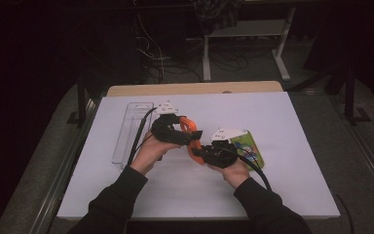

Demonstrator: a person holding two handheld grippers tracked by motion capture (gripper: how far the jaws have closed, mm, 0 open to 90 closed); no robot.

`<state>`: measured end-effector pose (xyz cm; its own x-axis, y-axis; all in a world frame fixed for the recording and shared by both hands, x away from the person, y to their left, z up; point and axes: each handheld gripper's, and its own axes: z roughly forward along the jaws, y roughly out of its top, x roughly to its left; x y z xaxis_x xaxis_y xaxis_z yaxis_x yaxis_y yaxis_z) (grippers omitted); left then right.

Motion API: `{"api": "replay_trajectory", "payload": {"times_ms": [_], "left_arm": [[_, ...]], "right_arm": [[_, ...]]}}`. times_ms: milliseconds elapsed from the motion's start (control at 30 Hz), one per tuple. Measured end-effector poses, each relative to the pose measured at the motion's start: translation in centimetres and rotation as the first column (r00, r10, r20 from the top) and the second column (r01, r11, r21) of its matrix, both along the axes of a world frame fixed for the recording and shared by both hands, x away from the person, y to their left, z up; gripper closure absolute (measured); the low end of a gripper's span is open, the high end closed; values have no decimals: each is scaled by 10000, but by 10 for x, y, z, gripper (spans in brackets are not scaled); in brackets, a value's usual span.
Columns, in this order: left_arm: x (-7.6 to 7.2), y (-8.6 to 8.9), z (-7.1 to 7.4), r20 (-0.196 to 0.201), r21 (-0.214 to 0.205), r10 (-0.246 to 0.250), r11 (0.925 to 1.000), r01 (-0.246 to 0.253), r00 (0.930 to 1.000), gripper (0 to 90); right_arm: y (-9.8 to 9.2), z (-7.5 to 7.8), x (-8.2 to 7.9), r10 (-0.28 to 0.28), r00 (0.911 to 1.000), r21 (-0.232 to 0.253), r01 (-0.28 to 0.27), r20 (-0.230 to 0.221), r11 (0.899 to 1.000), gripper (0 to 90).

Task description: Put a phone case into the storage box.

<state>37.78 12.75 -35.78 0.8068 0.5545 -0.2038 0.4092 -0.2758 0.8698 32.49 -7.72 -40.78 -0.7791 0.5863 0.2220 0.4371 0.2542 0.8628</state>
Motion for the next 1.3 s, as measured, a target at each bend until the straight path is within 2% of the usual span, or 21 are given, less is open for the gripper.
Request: {"api": "replay_trajectory", "payload": {"times_ms": [200,433,633,800,900,1033,1133,1300], "left_arm": [[0,1,0,-24,-118,-13,9999,12,10000,129],[-1,0,0,143,102,-146,9998,144,9998,150],[-1,1,1,98,150,-263,9995,262,9996,157],[-2,2,2,72,165,-211,9996,210,9998,157],[-1,3,3,123,210,-228,9995,226,9997,156],[-2,4,4,79,219,-207,9995,205,9998,156],[-2,6,6,154,269,-232,9994,227,9996,156],[-2,7,11,237,381,-229,9990,220,9995,156]], "right_arm": [[2,-2,0,35,10000,-157,-35,26,9999,788],[3,-3,0,66,10000,-343,-65,45,9994,787],[3,-3,1,208,9997,-445,-205,82,9988,769],[-1,-2,3,206,9998,-714,-202,51,9972,556],[-6,0,4,222,9997,-825,-231,-125,9963,438],[-16,1,4,202,9995,-1394,-234,-243,9900,264],[-27,3,1,47,9998,-1721,-83,-213,9851,167],[-47,5,-2,-182,9993,-1844,122,-311,9828,36]]}}
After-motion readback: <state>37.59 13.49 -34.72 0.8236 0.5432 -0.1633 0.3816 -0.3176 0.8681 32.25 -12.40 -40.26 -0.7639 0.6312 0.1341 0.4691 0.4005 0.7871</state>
